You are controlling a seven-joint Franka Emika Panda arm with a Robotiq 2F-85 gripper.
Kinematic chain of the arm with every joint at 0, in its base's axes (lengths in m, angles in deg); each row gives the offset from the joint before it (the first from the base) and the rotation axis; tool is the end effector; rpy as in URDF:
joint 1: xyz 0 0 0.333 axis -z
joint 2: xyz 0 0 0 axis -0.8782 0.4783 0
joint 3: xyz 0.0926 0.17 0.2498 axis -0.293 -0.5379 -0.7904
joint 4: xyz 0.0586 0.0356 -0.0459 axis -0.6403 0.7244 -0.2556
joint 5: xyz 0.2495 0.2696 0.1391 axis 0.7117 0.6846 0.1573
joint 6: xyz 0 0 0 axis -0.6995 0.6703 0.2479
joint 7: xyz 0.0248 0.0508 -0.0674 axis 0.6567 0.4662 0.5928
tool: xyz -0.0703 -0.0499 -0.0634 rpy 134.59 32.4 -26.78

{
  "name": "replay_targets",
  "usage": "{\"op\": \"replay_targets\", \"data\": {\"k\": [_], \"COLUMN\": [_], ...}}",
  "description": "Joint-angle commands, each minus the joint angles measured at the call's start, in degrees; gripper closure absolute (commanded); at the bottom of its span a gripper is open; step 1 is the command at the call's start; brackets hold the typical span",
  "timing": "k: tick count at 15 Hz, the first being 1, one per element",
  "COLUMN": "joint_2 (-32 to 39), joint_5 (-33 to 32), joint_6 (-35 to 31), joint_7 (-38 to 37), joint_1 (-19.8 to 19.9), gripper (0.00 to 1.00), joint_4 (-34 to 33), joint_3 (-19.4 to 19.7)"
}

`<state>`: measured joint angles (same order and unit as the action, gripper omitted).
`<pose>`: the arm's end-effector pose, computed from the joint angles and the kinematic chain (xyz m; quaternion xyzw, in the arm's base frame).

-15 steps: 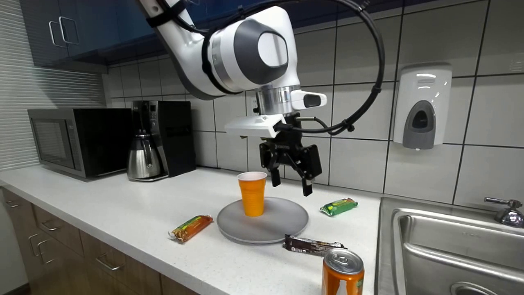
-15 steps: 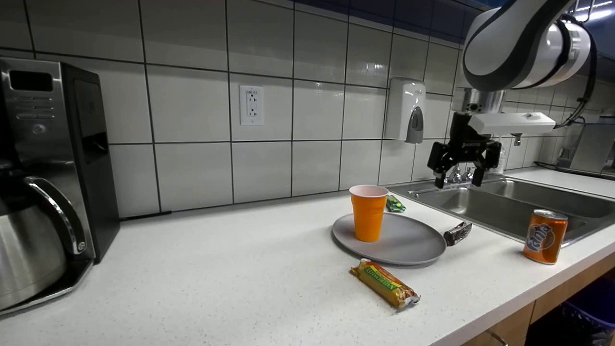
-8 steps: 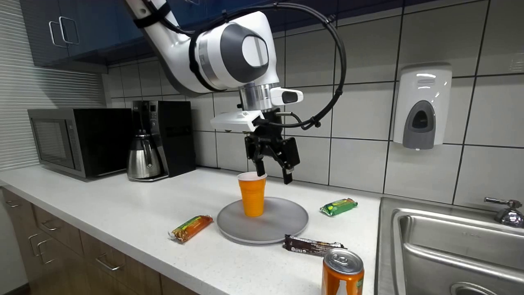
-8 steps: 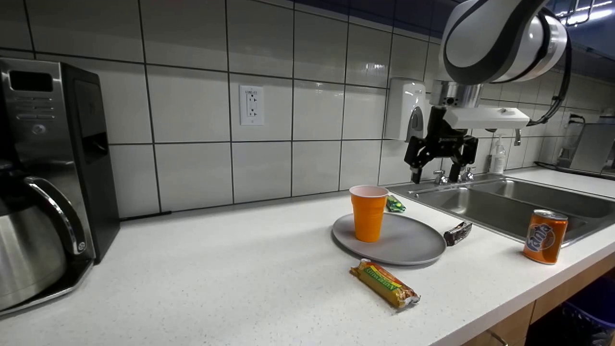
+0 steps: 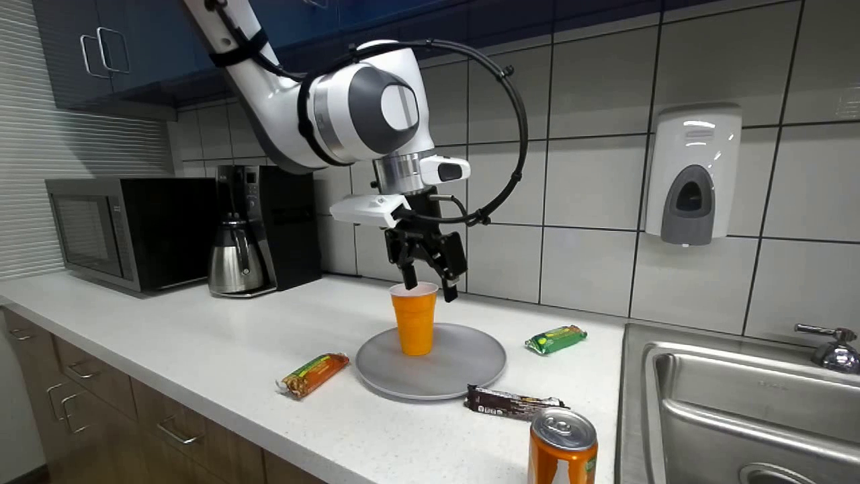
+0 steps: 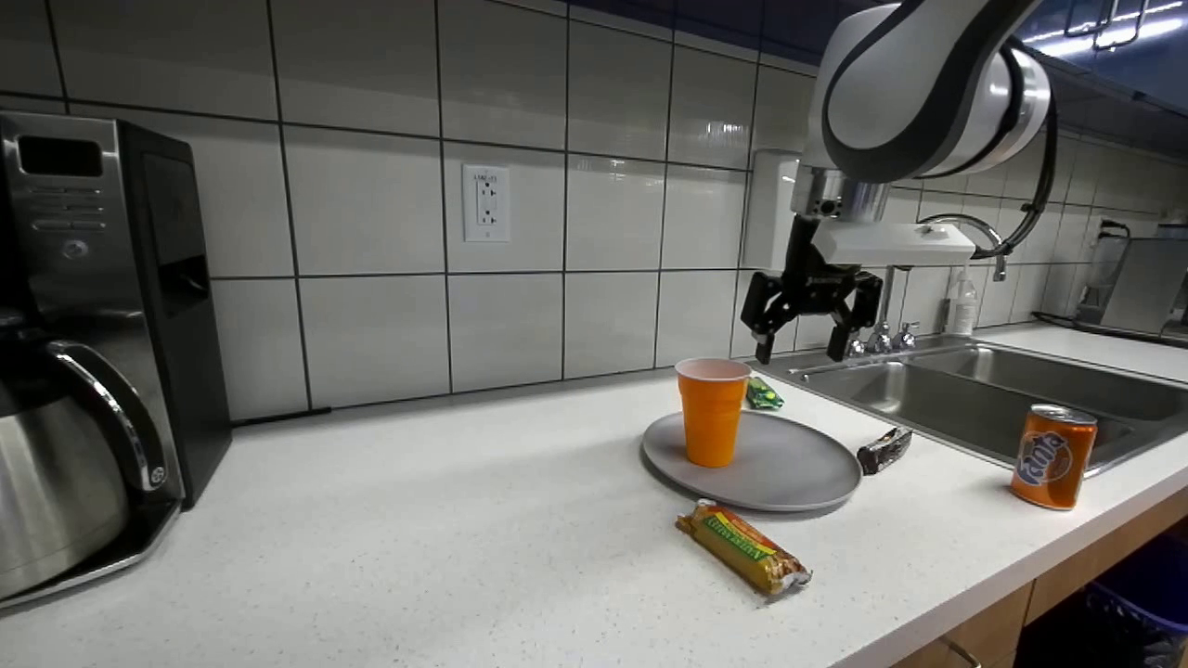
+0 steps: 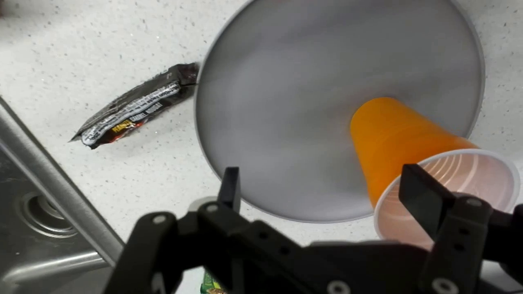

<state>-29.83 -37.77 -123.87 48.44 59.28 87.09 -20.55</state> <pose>0.5407 -0.0146 0.3038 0.9876 -0.1104 0.1071 0.0303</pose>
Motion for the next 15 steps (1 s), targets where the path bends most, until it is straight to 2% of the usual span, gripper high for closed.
{"op": "replay_targets", "data": {"k": [1, 7, 15], "joint_2": [2.67, 4.81, 9.58], "joint_5": [-2.79, -4.45, -2.97], "joint_6": [-1.15, -1.05, -0.47], "joint_7": [-3.77, -5.05, -3.86], "joint_1": [-1.31, -3.35, -3.57], "gripper": [0.00, 0.00, 0.00], "joint_4": [-2.41, -5.80, -9.05], "joint_3": [-0.01, 0.60, 0.85]}}
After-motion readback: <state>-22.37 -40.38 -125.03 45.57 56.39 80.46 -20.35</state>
